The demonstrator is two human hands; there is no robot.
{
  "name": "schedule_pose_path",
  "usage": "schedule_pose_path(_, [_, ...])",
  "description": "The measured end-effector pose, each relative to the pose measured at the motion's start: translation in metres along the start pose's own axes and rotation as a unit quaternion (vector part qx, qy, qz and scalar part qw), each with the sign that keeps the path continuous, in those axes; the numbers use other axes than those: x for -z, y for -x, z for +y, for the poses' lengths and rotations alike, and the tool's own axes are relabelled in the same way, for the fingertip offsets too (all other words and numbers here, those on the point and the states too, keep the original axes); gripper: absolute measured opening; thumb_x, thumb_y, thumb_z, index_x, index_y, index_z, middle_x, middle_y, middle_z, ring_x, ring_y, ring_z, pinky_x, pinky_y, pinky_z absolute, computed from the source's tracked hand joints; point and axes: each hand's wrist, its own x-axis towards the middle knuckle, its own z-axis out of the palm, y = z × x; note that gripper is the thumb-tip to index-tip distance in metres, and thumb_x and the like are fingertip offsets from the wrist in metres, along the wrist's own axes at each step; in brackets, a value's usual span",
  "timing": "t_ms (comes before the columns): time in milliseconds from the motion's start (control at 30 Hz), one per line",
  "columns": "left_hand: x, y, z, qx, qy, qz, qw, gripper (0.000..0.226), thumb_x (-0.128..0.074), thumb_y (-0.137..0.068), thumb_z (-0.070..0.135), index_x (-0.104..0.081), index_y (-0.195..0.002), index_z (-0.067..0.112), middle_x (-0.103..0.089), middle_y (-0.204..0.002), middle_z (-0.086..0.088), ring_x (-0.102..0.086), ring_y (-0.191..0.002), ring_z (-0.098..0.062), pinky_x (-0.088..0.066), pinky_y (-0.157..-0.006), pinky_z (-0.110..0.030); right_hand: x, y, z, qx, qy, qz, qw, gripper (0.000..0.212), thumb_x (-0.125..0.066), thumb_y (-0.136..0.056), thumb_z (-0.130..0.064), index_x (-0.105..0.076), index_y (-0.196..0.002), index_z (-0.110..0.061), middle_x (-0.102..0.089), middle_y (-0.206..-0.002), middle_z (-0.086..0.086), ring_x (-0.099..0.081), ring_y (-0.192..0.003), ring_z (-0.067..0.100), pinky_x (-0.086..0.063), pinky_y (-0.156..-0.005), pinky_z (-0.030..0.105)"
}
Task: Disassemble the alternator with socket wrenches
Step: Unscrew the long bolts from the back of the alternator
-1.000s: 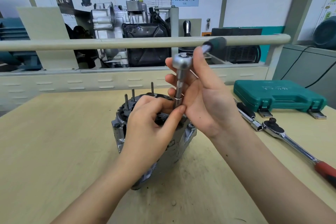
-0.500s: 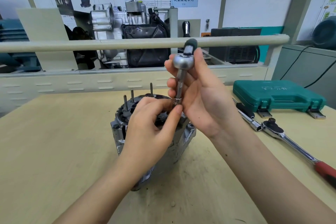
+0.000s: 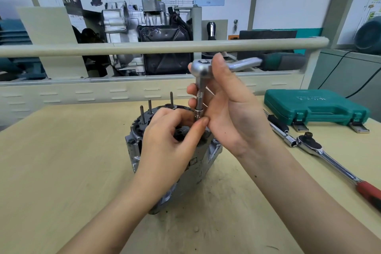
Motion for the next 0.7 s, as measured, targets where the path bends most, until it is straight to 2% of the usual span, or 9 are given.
schedule_pose_path(33, [0.0,0.0,0.0,0.001,0.003,-0.007,1.0,0.011,-0.06,-0.077,0.031,-0.059,-0.07,0.022,-0.055,-0.069,0.007,-0.049,-0.074,-0.005,-0.037,-0.065,-0.012,0.0,0.0,0.0,-0.006,0.005,0.0,1.0,0.056,-0.057,-0.066,-0.039,-0.053,-0.109,-0.005,-0.06,-0.07,-0.001,-0.058,-0.055,0.007,-0.046,-0.053,0.019])
schedule_pose_path(100, [0.001,0.0,-0.001,0.003,0.012,-0.026,1.0,0.013,-0.059,-0.078,0.03,-0.064,-0.075,0.019,-0.057,-0.072,0.006,-0.051,-0.076,-0.008,-0.041,-0.068,-0.019,0.001,-0.002,0.0,-0.011,0.018,0.0,1.0,0.049,-0.051,-0.068,-0.043,-0.061,-0.096,-0.004,-0.066,-0.071,-0.004,-0.058,-0.055,0.006,-0.046,-0.053,0.017])
schedule_pose_path(167, [0.004,-0.003,-0.001,0.012,0.029,-0.059,0.998,0.006,-0.057,-0.078,0.03,-0.062,-0.075,0.031,-0.06,-0.074,0.006,-0.054,-0.078,-0.006,-0.043,-0.071,-0.022,0.0,-0.003,0.0,-0.015,0.018,0.004,1.0,0.038,-0.047,-0.07,-0.045,-0.066,-0.078,-0.013,-0.069,-0.074,-0.005,-0.058,-0.054,0.005,-0.046,-0.053,0.017])
schedule_pose_path(233, [0.008,-0.006,-0.001,0.025,0.047,-0.082,0.995,0.007,-0.058,-0.076,0.032,-0.06,-0.074,0.039,-0.062,-0.076,0.003,-0.057,-0.075,-0.003,-0.045,-0.071,-0.023,0.0,-0.004,-0.001,-0.016,0.007,0.005,1.0,0.035,-0.046,-0.071,-0.045,-0.067,-0.073,-0.016,-0.07,-0.075,-0.004,-0.057,-0.053,0.005,-0.046,-0.051,0.017])
schedule_pose_path(300, [0.01,-0.008,-0.001,0.029,0.056,-0.082,0.995,0.005,-0.061,-0.074,0.032,-0.062,-0.072,0.037,-0.065,-0.075,0.001,-0.059,-0.073,-0.001,-0.047,-0.07,-0.022,-0.001,-0.003,0.0,-0.013,0.006,0.002,1.0,0.037,-0.049,-0.069,-0.044,-0.065,-0.08,-0.013,-0.069,-0.074,-0.005,-0.058,-0.054,0.005,-0.046,-0.051,0.017])
schedule_pose_path(400, [0.009,-0.008,-0.001,0.026,0.054,-0.059,0.996,0.002,-0.065,-0.071,0.032,-0.064,-0.07,0.032,-0.067,-0.073,0.003,-0.061,-0.072,-0.003,-0.05,-0.069,-0.023,-0.002,-0.002,0.0,-0.001,-0.007,0.004,1.0,0.047,-0.056,-0.066,-0.039,-0.053,-0.101,-0.008,-0.064,-0.072,-0.004,-0.058,-0.057,0.006,-0.045,-0.051,0.018])
schedule_pose_path(533, [0.007,-0.007,-0.001,0.039,0.057,-0.035,0.997,0.008,-0.069,-0.068,0.035,-0.066,-0.067,0.026,-0.068,-0.07,0.003,-0.063,-0.072,-0.009,-0.051,-0.069,-0.029,0.0,0.0,-0.001,0.024,-0.014,0.012,1.0,0.03,-0.063,-0.063,-0.029,-0.052,-0.085,-0.012,-0.063,-0.066,-0.004,-0.06,-0.057,0.01,-0.046,-0.049,0.021])
schedule_pose_path(700, [0.009,-0.007,-0.002,0.04,0.066,-0.057,0.995,0.009,-0.065,-0.071,0.035,-0.067,-0.072,0.026,-0.067,-0.072,0.0,-0.062,-0.073,-0.012,-0.05,-0.069,-0.031,-0.001,-0.001,0.002,0.016,0.01,0.003,1.0,0.039,-0.058,-0.066,-0.036,-0.055,-0.094,-0.008,-0.066,-0.076,-0.001,-0.061,-0.058,0.008,-0.048,-0.052,0.02])
